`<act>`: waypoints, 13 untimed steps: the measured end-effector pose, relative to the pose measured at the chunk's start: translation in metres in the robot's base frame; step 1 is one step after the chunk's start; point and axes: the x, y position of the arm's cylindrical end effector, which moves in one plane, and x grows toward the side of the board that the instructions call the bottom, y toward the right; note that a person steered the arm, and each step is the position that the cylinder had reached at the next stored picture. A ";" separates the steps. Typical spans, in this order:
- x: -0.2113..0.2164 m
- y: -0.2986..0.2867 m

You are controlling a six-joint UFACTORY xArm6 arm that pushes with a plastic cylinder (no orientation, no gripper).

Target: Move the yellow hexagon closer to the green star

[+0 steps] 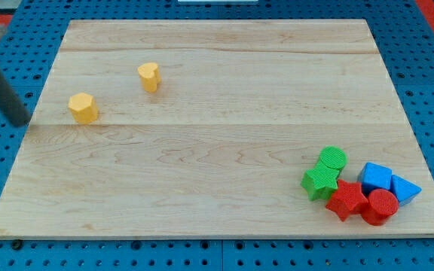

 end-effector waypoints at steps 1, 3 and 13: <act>-0.046 0.027; 0.010 0.118; 0.073 0.297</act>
